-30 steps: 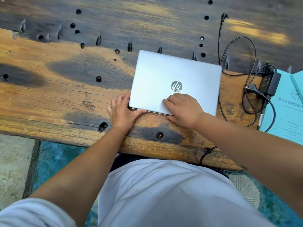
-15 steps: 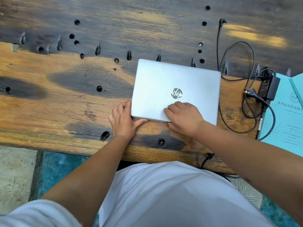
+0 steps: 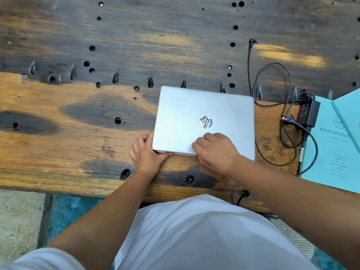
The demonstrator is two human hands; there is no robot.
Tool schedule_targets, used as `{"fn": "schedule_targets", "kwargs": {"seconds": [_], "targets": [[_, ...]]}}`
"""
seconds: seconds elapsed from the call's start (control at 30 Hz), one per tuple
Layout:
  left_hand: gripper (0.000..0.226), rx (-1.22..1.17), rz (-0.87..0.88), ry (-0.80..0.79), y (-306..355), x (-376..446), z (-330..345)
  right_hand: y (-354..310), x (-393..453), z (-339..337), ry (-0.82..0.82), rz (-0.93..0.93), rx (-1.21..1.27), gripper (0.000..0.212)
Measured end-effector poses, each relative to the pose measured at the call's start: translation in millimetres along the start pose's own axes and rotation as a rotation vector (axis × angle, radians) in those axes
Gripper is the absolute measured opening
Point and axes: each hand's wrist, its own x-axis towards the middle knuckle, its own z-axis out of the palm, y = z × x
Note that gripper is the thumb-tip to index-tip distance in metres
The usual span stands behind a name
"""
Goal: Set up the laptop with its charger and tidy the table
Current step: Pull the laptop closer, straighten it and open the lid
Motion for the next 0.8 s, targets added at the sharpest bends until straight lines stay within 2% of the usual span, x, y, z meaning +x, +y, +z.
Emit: {"fn": "schedule_targets", "kwargs": {"seconds": [0.47, 0.8], "targets": [[0.080, 0.060, -0.052, 0.053, 5.5, -4.9, -0.7, 1.8, -2.1, -5.1, -0.024, -0.064, -0.095, 0.032], [0.069, 0.105, -0.077, -0.014, 8.4, -4.9, 0.1, 12.0, -2.9, -30.1, 0.014, -0.130, -0.142, 0.029]]}}
